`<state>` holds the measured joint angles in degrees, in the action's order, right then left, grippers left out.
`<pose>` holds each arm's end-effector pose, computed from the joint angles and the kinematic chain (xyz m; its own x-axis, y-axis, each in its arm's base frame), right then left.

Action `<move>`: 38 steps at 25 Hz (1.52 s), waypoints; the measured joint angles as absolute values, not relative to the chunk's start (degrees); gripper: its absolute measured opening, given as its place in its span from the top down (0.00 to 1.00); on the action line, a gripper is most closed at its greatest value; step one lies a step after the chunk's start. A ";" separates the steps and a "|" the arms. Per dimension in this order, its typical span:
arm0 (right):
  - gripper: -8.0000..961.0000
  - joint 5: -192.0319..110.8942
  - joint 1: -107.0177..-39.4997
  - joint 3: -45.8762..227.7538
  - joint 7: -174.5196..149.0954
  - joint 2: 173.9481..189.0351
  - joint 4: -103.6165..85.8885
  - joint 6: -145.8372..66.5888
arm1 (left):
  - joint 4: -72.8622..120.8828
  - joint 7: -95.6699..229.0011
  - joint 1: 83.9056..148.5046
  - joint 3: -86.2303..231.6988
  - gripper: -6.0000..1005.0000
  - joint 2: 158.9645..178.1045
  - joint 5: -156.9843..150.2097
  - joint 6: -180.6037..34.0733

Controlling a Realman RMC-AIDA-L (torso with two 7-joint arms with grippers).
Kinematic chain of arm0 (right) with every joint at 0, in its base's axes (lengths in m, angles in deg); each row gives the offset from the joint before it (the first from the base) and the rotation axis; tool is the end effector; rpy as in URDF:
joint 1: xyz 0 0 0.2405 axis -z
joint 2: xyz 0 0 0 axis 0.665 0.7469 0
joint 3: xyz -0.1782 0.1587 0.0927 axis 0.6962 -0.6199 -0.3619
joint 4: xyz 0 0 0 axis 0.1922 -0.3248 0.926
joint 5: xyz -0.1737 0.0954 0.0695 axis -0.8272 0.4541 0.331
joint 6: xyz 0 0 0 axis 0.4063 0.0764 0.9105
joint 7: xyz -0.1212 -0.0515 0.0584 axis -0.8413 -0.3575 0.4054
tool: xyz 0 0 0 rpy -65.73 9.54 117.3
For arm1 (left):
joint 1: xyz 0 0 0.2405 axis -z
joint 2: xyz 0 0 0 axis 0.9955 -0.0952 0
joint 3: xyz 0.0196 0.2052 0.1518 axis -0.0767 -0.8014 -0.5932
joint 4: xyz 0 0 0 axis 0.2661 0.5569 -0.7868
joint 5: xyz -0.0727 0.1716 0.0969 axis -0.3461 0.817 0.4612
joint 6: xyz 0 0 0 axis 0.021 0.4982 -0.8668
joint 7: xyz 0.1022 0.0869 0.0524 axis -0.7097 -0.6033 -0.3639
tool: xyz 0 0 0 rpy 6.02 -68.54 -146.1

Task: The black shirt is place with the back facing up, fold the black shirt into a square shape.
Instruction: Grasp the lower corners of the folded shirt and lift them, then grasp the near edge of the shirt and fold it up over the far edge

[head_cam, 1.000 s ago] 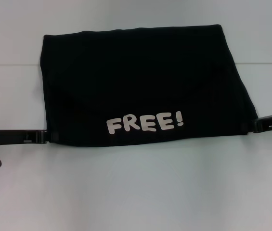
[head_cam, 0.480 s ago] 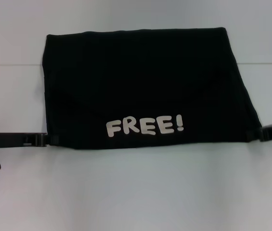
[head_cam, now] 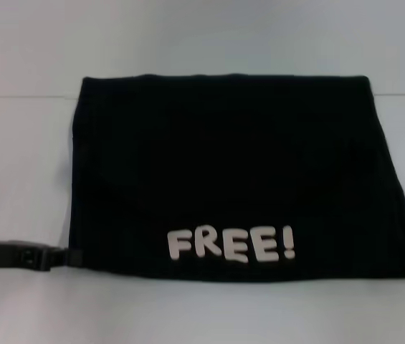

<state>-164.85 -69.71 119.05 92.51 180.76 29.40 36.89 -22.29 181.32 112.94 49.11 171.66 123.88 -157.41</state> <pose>0.3492 0.3180 0.0552 0.5676 -0.7933 -0.2203 -0.8190 -0.5170 -0.2488 -0.3208 0.3108 0.0391 0.4460 0.8351 0.3220 0.8932 -0.4383 -0.1003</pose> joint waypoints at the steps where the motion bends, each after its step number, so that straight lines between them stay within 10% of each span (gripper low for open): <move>1: 0.93 -164.88 -68.97 118.89 92.32 180.63 30.08 38.42 | -22.72 180.88 112.54 49.43 0.99 171.65 123.95 -159.21; 23: 0.93 -168.56 -61.64 108.80 85.41 179.70 32.31 55.66 | -24.34 171.49 107.85 58.03 0.99 171.48 127.48 -181.46; 38: 0.93 -167.71 -79.48 103.26 87.13 179.84 30.35 39.76 | -12.86 176.61 126.31 59.12 0.99 165.71 125.34 -153.16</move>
<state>-167.71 -79.48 103.26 87.13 179.84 30.35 39.76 -12.86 176.61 126.31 59.12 165.71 125.34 -153.16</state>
